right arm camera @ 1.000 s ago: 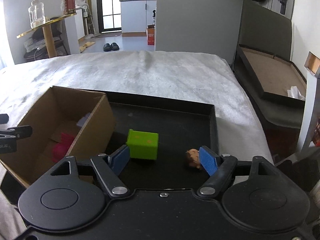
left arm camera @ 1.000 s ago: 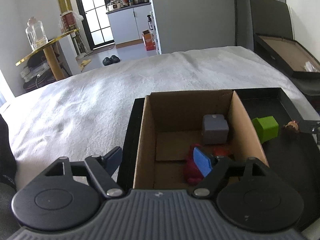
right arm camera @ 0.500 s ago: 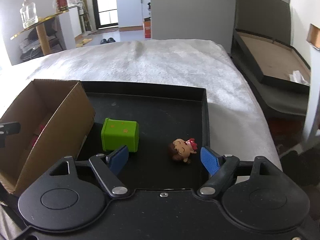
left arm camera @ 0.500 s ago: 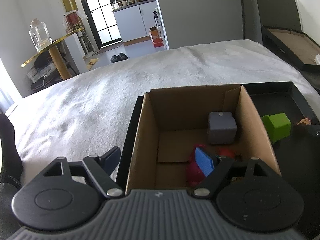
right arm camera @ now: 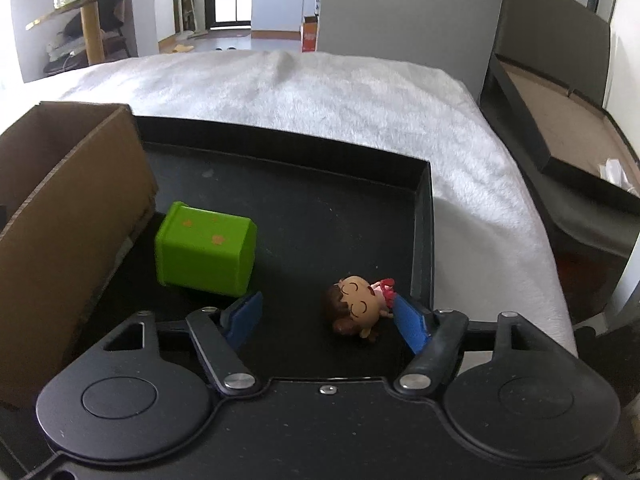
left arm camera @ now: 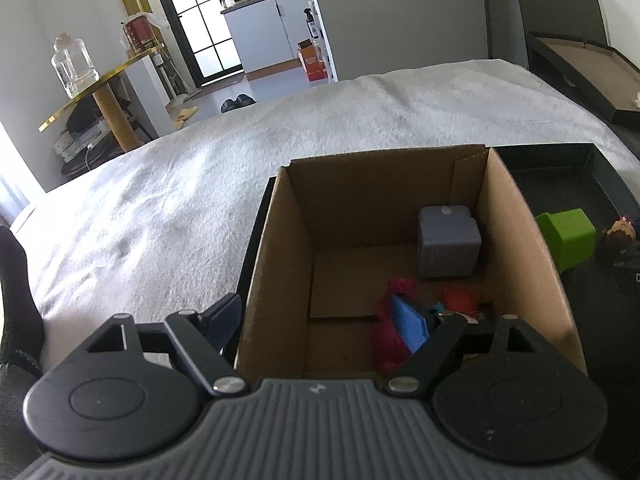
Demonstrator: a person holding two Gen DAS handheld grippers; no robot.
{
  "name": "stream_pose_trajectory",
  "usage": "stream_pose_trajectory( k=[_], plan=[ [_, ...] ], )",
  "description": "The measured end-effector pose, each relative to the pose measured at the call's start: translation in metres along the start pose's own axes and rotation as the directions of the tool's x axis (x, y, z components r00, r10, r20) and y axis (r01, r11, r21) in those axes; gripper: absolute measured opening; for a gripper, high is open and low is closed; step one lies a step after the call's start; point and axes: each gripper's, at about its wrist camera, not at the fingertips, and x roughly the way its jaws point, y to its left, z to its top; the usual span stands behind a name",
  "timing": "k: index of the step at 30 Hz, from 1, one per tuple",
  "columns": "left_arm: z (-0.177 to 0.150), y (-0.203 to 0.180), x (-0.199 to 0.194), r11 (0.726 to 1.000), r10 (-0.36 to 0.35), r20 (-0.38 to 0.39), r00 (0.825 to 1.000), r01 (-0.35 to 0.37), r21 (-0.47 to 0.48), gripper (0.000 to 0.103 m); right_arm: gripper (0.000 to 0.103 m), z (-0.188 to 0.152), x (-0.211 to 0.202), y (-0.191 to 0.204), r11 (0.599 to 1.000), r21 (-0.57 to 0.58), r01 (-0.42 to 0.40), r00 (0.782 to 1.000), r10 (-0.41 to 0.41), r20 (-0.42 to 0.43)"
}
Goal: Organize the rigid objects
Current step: 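Move the right gripper to the small doll head figure and grasp it, then carry the doll head figure into the box and release it with the right gripper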
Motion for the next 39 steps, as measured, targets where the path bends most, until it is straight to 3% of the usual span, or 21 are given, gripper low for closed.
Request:
stream_pose_trajectory(
  k=[3,4,6,20,39],
  plan=[
    [0.000,-0.001,0.003,1.000,0.007,-0.006,1.000,-0.007,0.002,0.081,0.063,0.001,0.006,-0.001,1.000,-0.003,0.000,1.000,0.000,-0.009],
    [0.000,-0.001,0.003,1.000,0.009,-0.008,1.000,-0.009,0.003,0.081,0.050,0.000,0.009,-0.002,1.000,-0.006,-0.001,1.000,0.001,-0.022],
    [0.000,-0.002,0.004,1.000,0.011,-0.008,1.000,-0.011,0.001,0.081,0.035,-0.001,0.008,-0.001,1.000,-0.024,0.004,1.000,-0.005,-0.021],
    [-0.005,0.001,0.000,1.000,0.001,-0.010,1.000,-0.001,-0.006,0.081,0.035,-0.012,-0.028,0.006,0.999,-0.020,-0.029,0.999,0.029,-0.027],
    [-0.012,0.012,-0.009,0.998,-0.058,0.000,0.998,0.058,-0.028,0.081,0.035,0.016,-0.076,0.028,0.998,-0.062,-0.005,0.999,0.008,0.054]
  ],
)
